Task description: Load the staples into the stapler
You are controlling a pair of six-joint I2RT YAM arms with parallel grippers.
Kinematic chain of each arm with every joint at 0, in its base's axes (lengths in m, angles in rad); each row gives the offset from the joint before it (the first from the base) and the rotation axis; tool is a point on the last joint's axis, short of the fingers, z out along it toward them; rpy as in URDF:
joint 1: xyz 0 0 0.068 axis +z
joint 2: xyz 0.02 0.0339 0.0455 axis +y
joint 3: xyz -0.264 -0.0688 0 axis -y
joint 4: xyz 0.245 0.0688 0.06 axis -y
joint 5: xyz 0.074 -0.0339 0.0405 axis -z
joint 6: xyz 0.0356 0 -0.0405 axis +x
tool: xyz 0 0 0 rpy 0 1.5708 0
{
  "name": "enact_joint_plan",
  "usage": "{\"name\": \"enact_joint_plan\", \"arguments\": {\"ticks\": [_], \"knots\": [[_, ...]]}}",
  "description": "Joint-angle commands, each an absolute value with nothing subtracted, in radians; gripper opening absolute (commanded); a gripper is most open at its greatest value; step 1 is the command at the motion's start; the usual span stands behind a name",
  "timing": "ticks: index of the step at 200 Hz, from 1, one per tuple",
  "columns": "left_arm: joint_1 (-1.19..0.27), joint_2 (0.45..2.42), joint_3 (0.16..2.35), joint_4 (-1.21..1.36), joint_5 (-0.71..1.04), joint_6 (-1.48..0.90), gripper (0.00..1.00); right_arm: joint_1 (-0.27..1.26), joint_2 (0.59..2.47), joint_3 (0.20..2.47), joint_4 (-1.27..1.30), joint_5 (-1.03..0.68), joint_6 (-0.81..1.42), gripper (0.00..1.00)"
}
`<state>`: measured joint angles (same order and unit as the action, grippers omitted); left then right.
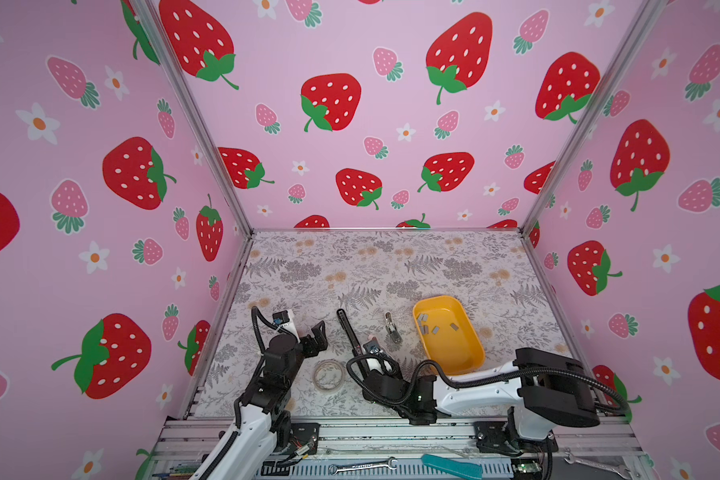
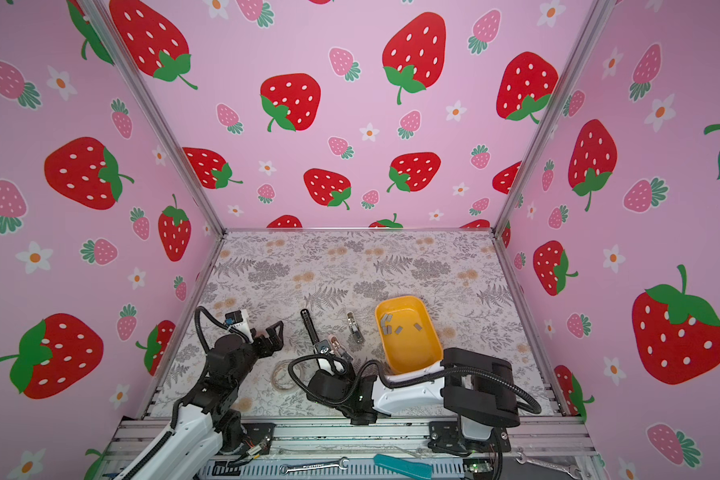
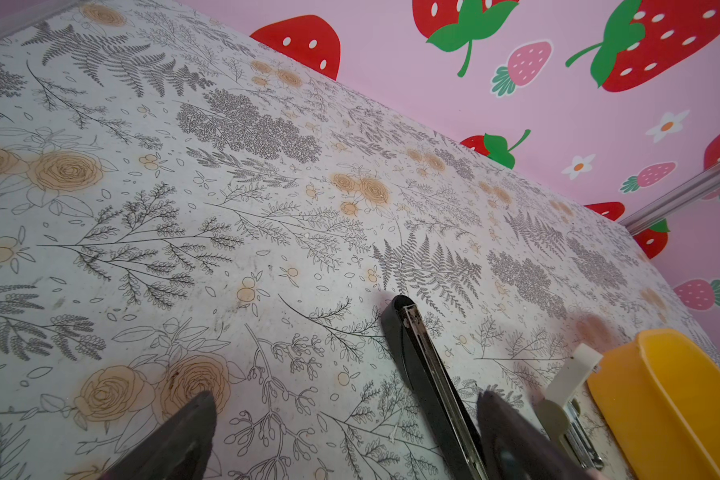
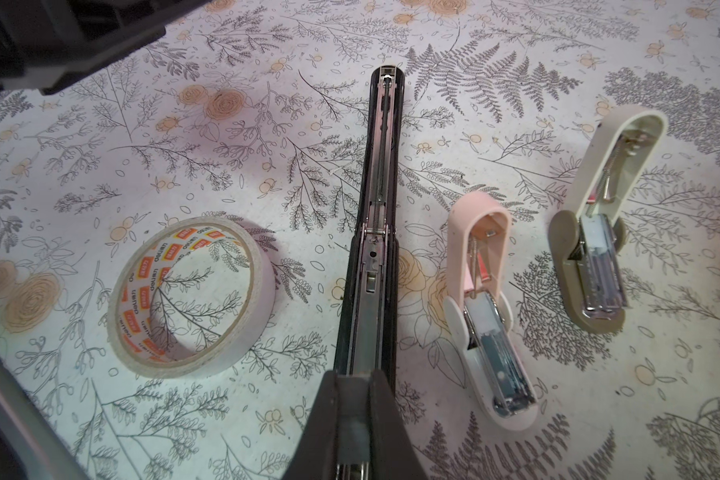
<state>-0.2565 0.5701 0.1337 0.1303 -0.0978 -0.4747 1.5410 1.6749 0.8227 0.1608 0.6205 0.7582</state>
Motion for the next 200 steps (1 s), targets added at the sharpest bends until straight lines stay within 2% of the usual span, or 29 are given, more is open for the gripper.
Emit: {"name": "enact_joint_plan", "arguments": {"ticks": [1,200], "knots": [[-0.263,0.568,0.151,0.131,-0.122,-0.469,0.99,1.55,1.699,0.823,0.162,0.641,0.773,0.01],[-0.27,0.57,0.153,0.129,-0.13,-0.469,0.99,1.547,1.733,0.805,0.173,0.634,0.795,0.01]]}}
